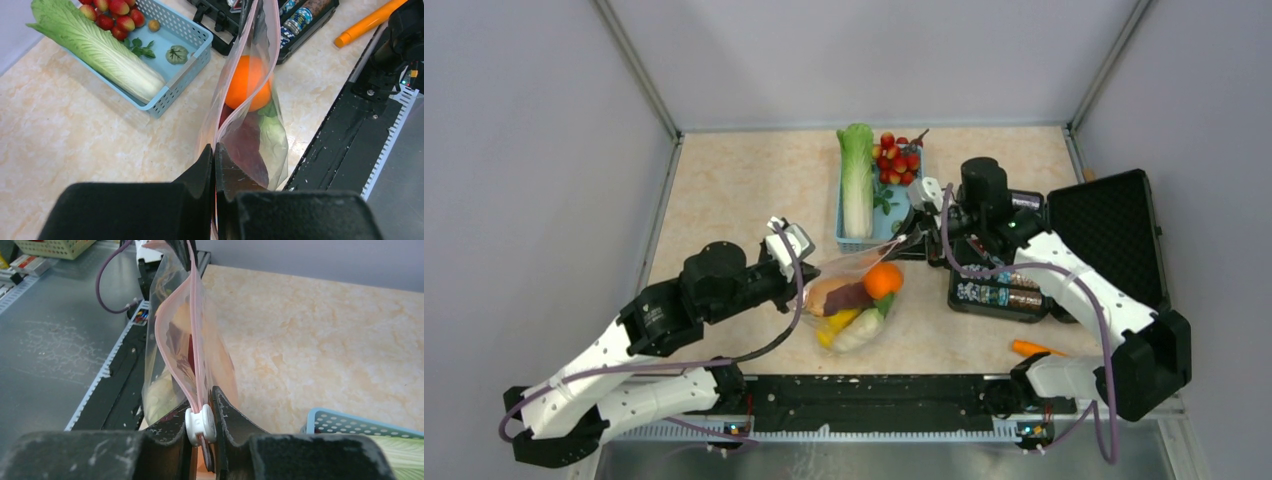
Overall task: Place the food in the zip-top bag and seal the zipper
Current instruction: Move the bin to the center of the board.
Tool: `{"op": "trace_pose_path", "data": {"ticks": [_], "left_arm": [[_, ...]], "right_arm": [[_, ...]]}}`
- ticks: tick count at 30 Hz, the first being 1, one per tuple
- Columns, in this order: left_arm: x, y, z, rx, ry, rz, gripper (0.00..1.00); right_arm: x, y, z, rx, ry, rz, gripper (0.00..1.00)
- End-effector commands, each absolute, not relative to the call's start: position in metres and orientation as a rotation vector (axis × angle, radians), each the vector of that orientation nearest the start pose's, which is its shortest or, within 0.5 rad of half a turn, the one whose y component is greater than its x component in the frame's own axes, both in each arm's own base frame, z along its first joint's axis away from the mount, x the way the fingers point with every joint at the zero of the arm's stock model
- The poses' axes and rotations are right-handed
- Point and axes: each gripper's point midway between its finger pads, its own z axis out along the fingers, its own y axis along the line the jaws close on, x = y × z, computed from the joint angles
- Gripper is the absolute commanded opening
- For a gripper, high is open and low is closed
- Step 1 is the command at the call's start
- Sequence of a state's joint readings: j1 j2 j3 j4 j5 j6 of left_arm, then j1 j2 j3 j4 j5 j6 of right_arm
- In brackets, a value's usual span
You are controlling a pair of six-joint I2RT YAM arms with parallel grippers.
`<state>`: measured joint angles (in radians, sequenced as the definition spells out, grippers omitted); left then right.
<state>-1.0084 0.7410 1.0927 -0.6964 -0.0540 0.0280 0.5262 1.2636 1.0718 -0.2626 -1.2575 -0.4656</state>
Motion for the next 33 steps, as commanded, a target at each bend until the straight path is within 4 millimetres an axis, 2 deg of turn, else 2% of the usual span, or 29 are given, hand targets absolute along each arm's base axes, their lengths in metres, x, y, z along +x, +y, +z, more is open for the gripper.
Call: {"op": "trace_pose_path", "data": {"ticks": [1,4,8,10,11,12,13,14,15,18,19,22,26,31,33], "left_arm": [[0.151,-0.204,0.326,0.852,1.668,-0.599,0.00],[0.152,-0.202,0.328,0.837,1.665,-0.591,0.00],[0.154,-0.197,0.327,0.808,1.673,-0.579,0.00],[0.156,-0.196,0.327,0.796,1.670,-0.570,0.00],[0.157,-0.195,0.326,0.789,1.670,-0.563,0.02],[0.157,-0.197,0.326,0.793,1.670,-0.567,0.12],[0.156,-0.201,0.326,0.785,1.681,-0.597,0.37],[0.154,-0.206,0.328,0.787,1.681,-0.623,0.69],[0.153,-0.212,0.331,0.793,1.676,-0.649,0.83],[0.144,-0.235,0.351,0.842,1.633,-0.770,0.98],[0.141,-0.243,0.361,0.858,1.609,-0.812,0.99],[0.139,-0.269,0.370,0.940,1.574,-0.882,0.99],[0.152,-0.293,0.350,1.029,1.649,-0.838,0.99],[0.167,-0.300,0.341,1.013,1.641,-0.786,0.98],[0.172,-0.302,0.338,1.011,1.642,-0.763,0.93]], "right_arm": [[0.186,0.297,0.309,-1.463,1.063,1.247,0.13],[0.182,0.297,0.308,-1.473,1.059,1.278,0.15],[0.184,0.297,0.301,-1.464,1.086,1.276,0.14],[0.188,0.297,0.300,-1.444,1.109,1.266,0.00],[0.191,0.298,0.302,-1.421,1.132,1.263,0.00],[0.193,0.299,0.301,-1.401,1.159,1.270,0.00],[0.194,0.300,0.299,-1.389,1.180,1.276,0.00],[0.199,0.301,0.301,-1.371,1.182,1.264,0.00],[0.203,0.303,0.303,-1.338,1.201,1.261,0.00],[0.213,0.305,0.305,-1.239,1.268,1.259,0.00],[0.217,0.307,0.306,-1.218,1.282,1.243,0.00],[0.226,0.311,0.308,-1.135,1.354,1.215,0.00],[0.224,0.315,0.312,-1.117,1.377,1.200,0.00],[0.220,0.313,0.320,-1.095,1.369,1.207,0.00],[0.214,0.313,0.322,-1.102,1.355,1.224,0.00]]}}
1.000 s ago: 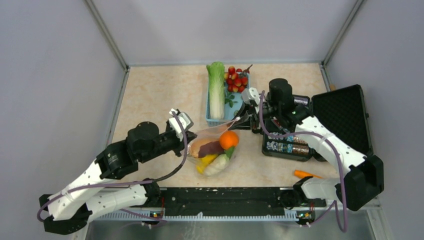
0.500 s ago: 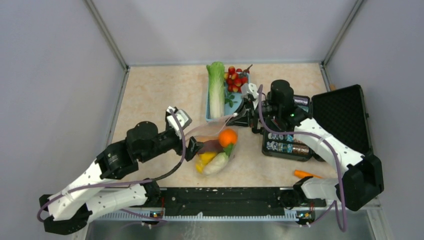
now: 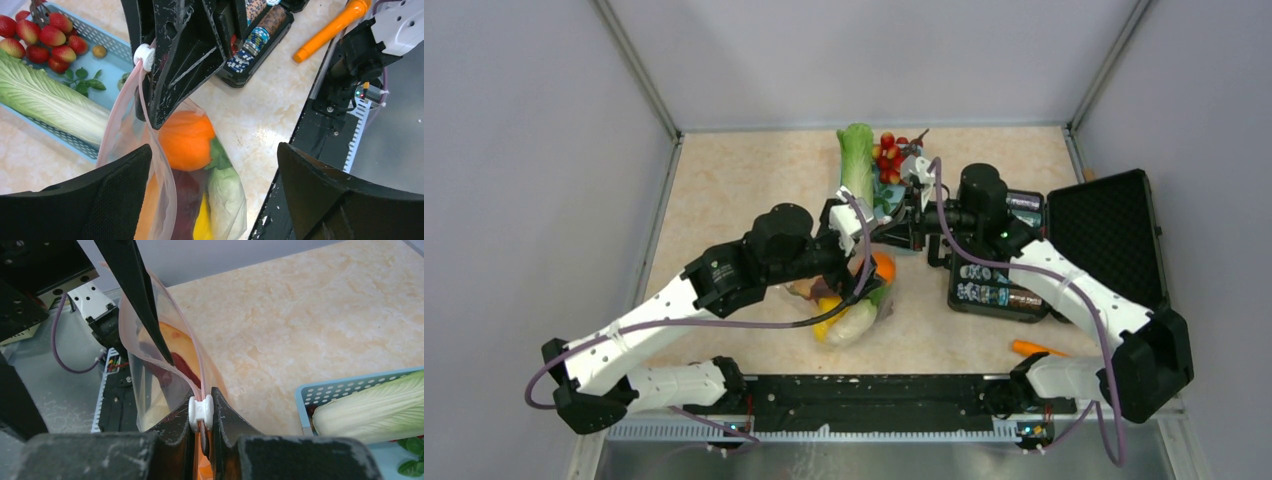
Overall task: Place the food in the zip-top bag and seal the zipper
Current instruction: Move the bin to the center of the board.
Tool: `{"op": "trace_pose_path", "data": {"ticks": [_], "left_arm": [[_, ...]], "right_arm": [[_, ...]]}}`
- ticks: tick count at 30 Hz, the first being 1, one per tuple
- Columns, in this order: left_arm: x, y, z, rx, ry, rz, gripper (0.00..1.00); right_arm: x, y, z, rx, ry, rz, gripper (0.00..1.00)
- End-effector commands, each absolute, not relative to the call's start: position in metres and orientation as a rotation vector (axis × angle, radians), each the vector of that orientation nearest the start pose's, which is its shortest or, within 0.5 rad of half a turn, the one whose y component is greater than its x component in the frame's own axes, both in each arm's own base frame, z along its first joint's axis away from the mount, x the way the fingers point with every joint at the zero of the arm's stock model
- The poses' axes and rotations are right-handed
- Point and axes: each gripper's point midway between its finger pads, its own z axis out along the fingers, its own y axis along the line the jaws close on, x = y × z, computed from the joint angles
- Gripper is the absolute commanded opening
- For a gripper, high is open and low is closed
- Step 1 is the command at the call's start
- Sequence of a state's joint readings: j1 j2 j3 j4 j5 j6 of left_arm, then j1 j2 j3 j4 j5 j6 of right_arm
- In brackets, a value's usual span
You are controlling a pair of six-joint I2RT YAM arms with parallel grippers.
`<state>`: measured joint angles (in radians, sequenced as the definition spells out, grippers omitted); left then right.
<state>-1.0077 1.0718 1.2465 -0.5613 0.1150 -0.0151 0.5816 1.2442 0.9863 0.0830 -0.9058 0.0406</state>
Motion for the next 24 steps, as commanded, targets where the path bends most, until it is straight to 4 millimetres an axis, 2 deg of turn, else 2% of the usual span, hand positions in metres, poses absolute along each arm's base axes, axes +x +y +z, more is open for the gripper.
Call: {"op": "trace_pose_path", "data": {"ticks": [1,8,11,12,13,14,15,16,17,20,21,24], "left_arm": [[0.174,-0.302,0.335,1.013,1.653,-0.747,0.86],[0.180,-0.293,0.322,1.001,1.696,-0.680,0.43],[0.181,-0.287,0.318,0.997,1.711,-0.651,0.34],[0.184,-0.285,0.315,0.990,1.720,-0.629,0.27],[0.187,-0.282,0.313,0.978,1.730,-0.600,0.25],[0.189,-0.280,0.310,0.974,1.739,-0.580,0.26],[0.191,-0.279,0.308,0.974,1.746,-0.568,0.31],[0.191,-0.279,0.306,0.975,1.751,-0.564,0.41],[0.191,-0.279,0.305,0.977,1.752,-0.567,0.57],[0.187,-0.284,0.306,0.984,1.746,-0.605,0.68],[0.185,-0.285,0.306,0.986,1.745,-0.618,0.69],[0.190,-0.282,0.303,0.964,1.752,-0.582,0.64]], "right_arm": [[0.212,0.312,0.322,-1.108,1.349,1.226,0.00],[0.213,0.309,0.313,-1.117,1.386,1.190,0.00],[0.208,0.308,0.314,-1.137,1.371,1.208,0.00],[0.205,0.308,0.315,-1.144,1.361,1.217,0.00],[0.203,0.308,0.317,-1.147,1.350,1.228,0.00],[0.201,0.308,0.319,-1.148,1.338,1.234,0.00],[0.200,0.308,0.321,-1.144,1.333,1.239,0.00],[0.200,0.307,0.322,-1.134,1.332,1.237,0.00],[0.201,0.307,0.324,-1.122,1.338,1.236,0.00],[0.203,0.306,0.326,-1.089,1.360,1.236,0.00],[0.204,0.306,0.326,-1.077,1.372,1.236,0.00],[0.205,0.306,0.325,-1.060,1.389,1.243,0.00]]}}
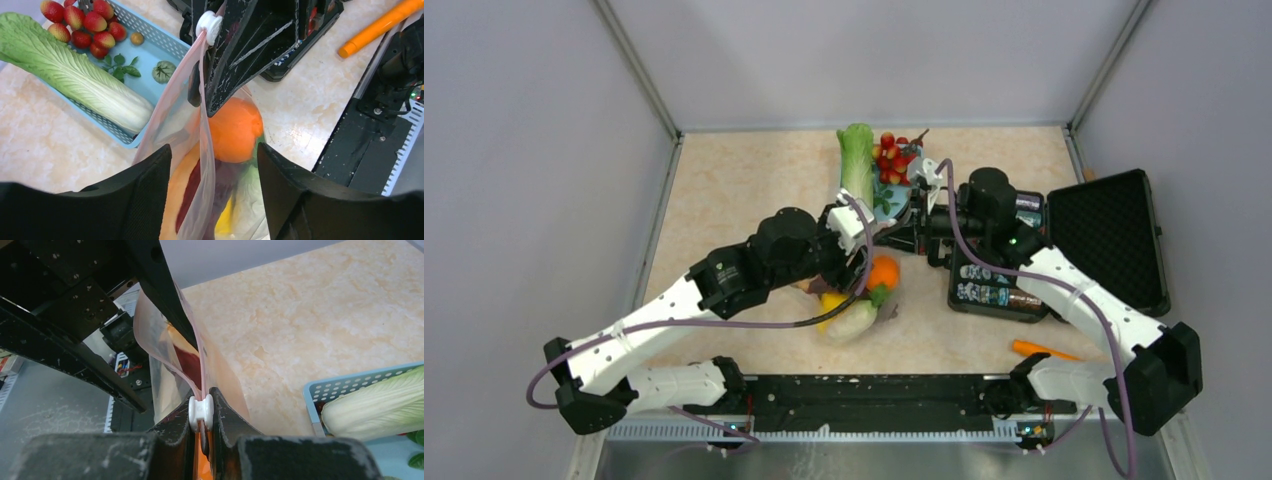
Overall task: Place the food in the zip-top bag and seal the zipper
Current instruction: Move the bin to the center of the board.
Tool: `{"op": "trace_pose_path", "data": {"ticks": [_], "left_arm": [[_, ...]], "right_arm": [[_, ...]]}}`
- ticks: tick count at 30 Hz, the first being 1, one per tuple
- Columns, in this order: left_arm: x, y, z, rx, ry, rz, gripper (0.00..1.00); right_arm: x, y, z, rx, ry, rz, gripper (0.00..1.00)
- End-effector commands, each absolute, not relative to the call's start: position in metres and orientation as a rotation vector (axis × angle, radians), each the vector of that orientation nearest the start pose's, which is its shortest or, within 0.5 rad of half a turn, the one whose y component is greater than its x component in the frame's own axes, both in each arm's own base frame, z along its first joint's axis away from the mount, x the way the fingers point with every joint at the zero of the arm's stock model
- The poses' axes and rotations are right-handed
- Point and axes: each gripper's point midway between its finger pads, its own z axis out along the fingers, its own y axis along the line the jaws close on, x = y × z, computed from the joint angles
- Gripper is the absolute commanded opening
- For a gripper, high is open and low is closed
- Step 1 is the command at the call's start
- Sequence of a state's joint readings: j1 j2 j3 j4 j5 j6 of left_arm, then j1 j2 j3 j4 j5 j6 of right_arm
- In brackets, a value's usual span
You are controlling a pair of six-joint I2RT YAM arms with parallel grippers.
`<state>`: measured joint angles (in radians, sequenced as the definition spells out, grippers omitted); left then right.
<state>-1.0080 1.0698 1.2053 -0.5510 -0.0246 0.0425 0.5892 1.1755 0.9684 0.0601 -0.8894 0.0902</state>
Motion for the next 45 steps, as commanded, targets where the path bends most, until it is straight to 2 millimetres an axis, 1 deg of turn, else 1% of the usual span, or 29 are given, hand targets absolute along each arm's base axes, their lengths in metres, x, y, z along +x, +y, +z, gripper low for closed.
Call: {"op": "trace_pose_path", "data": {"ticks": [1,4,5,8,9,10,11,12,15,18,19,20,21,23,24,26,27,28,31,36,40,41,42,43,44,45], "left_arm": [[0.193,-0.279,0.301,0.958,1.755,-0.557,0.60],[0.198,-0.274,0.293,0.962,1.762,-0.501,0.50],[0.197,-0.274,0.291,0.969,1.762,-0.494,0.42],[0.200,-0.271,0.288,0.955,1.749,-0.471,0.16],[0.201,-0.268,0.288,0.943,1.744,-0.462,0.08],[0.202,-0.266,0.288,0.932,1.740,-0.448,0.00],[0.204,-0.264,0.289,0.922,1.731,-0.440,0.00],[0.204,-0.262,0.291,0.911,1.719,-0.438,0.00],[0.200,-0.261,0.295,0.917,1.681,-0.459,0.00],[0.195,-0.261,0.298,0.934,1.668,-0.488,0.00],[0.192,-0.262,0.300,0.938,1.660,-0.504,0.00],[0.190,-0.263,0.302,0.950,1.651,-0.518,0.00],[0.187,-0.265,0.302,0.967,1.644,-0.535,0.00],[0.183,-0.267,0.303,0.986,1.635,-0.558,0.00],[0.181,-0.267,0.303,0.993,1.633,-0.564,0.00],[0.181,-0.267,0.303,0.995,1.635,-0.567,0.00],[0.181,-0.267,0.303,0.997,1.637,-0.564,0.00],[0.180,-0.267,0.302,1.002,1.638,-0.563,0.00],[0.179,-0.266,0.302,1.006,1.639,-0.570,0.00],[0.180,-0.262,0.302,0.989,1.639,-0.557,0.00],[0.182,-0.260,0.302,0.984,1.642,-0.537,0.00],[0.183,-0.259,0.302,0.977,1.644,-0.533,0.00],[0.184,-0.258,0.304,0.956,1.650,-0.530,0.12],[0.185,-0.258,0.305,0.936,1.655,-0.534,0.33],[0.184,-0.261,0.313,0.923,1.631,-0.560,0.51],[0.182,-0.265,0.319,0.924,1.610,-0.593,0.60]], "right_arm": [[0.205,0.306,0.325,-1.054,1.394,1.245,0.00],[0.208,0.306,0.325,-1.024,1.419,1.248,0.00],[0.209,0.306,0.325,-1.013,1.434,1.246,0.00],[0.208,0.306,0.325,-1.015,1.436,1.256,0.00],[0.206,0.305,0.324,-1.018,1.434,1.260,0.03],[0.205,0.305,0.324,-1.024,1.425,1.259,0.14],[0.203,0.304,0.322,-1.029,1.421,1.259,0.28],[0.201,0.303,0.321,-1.035,1.411,1.256,0.37],[0.191,0.300,0.314,-1.087,1.374,1.263,0.52],[0.182,0.299,0.306,-1.153,1.345,1.273,0.54],[0.181,0.298,0.303,-1.169,1.347,1.260,0.54],[0.185,0.298,0.304,-1.165,1.335,1.233,0.54],[0.189,0.298,0.305,-1.152,1.326,1.217,0.53],[0.189,0.300,0.308,-1.160,1.295,1.219,0.42],[0.189,0.301,0.309,-1.169,1.280,1.220,0.40],[0.191,0.301,0.312,-1.171,1.263,1.204,0.30],[0.191,0.300,0.314,-1.173,1.249,1.195,0.29],[0.191,0.300,0.316,-1.173,1.238,1.188,0.25],[0.192,0.299,0.319,-1.179,1.230,1.186,0.07],[0.192,0.296,0.309,-1.233,1.247,1.164,0.01],[0.192,0.293,0.314,-1.215,1.229,1.159,0.00],[0.190,0.293,0.315,-1.212,1.225,1.168,0.00],[0.192,0.293,0.318,-1.195,1.229,1.170,0.00],[0.195,0.293,0.320,-1.156,1.254,1.178,0.00],[0.198,0.293,0.321,-1.126,1.275,1.179,0.00],[0.198,0.293,0.321,-1.118,1.284,1.182,0.00]]}}
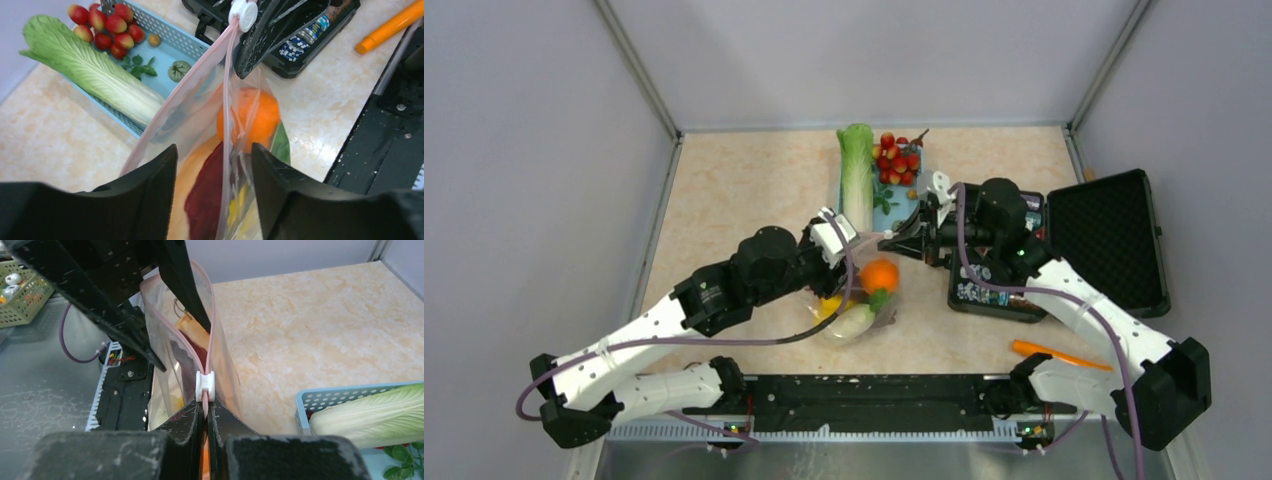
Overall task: Place the food in the zip-top bag and seal the zipper
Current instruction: Move the bin to the center of the board.
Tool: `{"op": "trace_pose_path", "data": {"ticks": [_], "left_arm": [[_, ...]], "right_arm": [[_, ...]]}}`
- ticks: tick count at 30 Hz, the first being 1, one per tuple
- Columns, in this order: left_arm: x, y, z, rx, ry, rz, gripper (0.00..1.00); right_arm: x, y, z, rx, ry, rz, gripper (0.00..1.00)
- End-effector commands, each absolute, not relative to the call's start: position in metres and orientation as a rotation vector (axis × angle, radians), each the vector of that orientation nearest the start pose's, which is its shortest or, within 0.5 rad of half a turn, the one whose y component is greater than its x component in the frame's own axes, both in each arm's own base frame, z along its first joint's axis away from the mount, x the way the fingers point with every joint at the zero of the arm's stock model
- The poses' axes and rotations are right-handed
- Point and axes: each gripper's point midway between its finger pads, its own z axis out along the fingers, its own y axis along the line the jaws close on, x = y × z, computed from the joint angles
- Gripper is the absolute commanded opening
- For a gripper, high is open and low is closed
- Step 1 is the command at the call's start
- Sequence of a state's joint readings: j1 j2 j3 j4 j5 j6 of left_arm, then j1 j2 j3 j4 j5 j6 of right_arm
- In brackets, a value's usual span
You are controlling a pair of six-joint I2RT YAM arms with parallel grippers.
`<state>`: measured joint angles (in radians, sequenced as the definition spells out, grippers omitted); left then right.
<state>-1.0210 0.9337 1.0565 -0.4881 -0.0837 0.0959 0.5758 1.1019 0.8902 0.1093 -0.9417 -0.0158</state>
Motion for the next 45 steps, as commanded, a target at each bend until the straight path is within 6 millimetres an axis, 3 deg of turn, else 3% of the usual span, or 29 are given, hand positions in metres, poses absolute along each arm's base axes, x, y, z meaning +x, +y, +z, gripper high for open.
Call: {"op": "trace_pose_path", "data": {"ticks": [1,2,6,11,22,29,36,41,45], "left_arm": [[0.179,-0.269,0.329,0.920,1.588,-0.627,0.67],[0.177,-0.273,0.338,0.920,1.567,-0.658,0.73],[0.164,-0.296,0.367,0.980,1.473,-0.787,0.76],[0.156,-0.322,0.383,1.037,1.448,-0.899,0.64],[0.167,-0.337,0.360,1.093,1.488,-0.857,0.40],[0.171,-0.337,0.361,1.089,1.467,-0.834,0.14],[0.172,-0.335,0.350,1.125,1.502,-0.805,0.11],[0.177,-0.337,0.344,1.140,1.502,-0.775,0.00],[0.174,-0.341,0.346,1.157,1.470,-0.794,0.00]], "right_arm": [[0.198,0.293,0.319,-1.117,1.289,1.184,0.00],[0.198,0.293,0.318,-1.116,1.294,1.187,0.00],[0.192,0.292,0.313,-1.152,1.303,1.203,0.00],[0.189,0.291,0.311,-1.186,1.298,1.185,0.00],[0.184,0.291,0.316,-1.199,1.267,1.192,0.00],[0.184,0.290,0.314,-1.198,1.272,1.186,0.00],[0.184,0.290,0.315,-1.196,1.269,1.182,0.00],[0.180,0.290,0.318,-1.207,1.258,1.197,0.00],[0.179,0.289,0.318,-1.205,1.261,1.190,0.00]]}}
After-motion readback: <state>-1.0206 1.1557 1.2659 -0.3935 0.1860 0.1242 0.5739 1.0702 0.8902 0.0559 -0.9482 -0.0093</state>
